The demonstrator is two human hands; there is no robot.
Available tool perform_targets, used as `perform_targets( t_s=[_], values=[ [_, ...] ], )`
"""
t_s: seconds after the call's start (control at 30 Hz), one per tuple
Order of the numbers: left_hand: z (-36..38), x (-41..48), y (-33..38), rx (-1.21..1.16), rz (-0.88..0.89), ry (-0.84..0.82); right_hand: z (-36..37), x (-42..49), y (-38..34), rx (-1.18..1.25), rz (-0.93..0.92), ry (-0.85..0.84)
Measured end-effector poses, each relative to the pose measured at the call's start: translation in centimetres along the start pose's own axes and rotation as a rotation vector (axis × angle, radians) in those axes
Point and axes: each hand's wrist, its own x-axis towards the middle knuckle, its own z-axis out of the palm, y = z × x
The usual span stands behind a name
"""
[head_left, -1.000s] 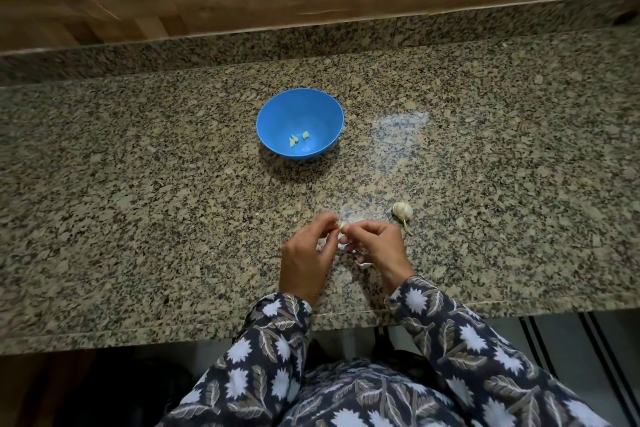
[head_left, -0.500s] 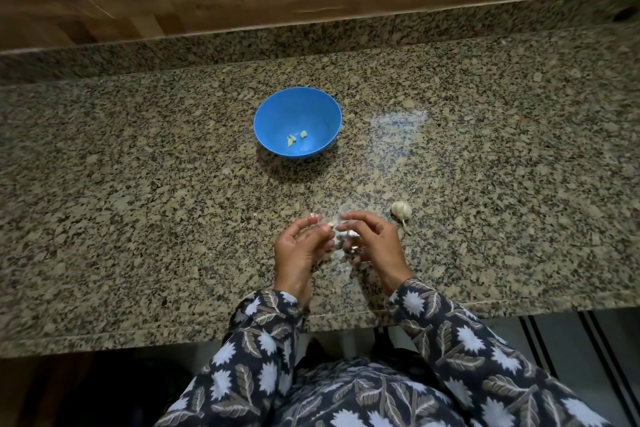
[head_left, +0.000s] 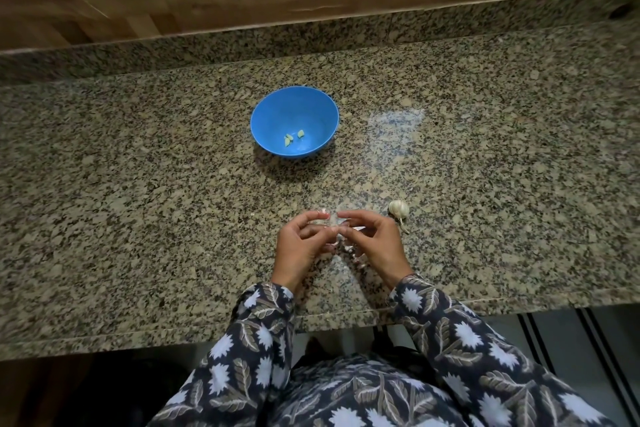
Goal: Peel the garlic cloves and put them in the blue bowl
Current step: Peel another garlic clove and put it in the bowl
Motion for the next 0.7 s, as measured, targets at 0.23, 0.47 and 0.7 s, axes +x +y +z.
perform_targets(
  t_s=[0.23,0.47,0.7],
  values=[
    [0.1,-0.3,0.1,-0.320,-0.077,-0.011,0.0,0.0,0.0,0.044,0.019,0.026],
    [0.6,-0.6,-0.1,-0.482,-0.128,0.044,-0.2,-0.2,0.6,-0.298,-0.149,0.015],
    [1.0,-0.6,-0.6,-0.256,-0.026,0.050,-0.4,-0.4,0.7,-0.412,-0.156,0.097]
  ],
)
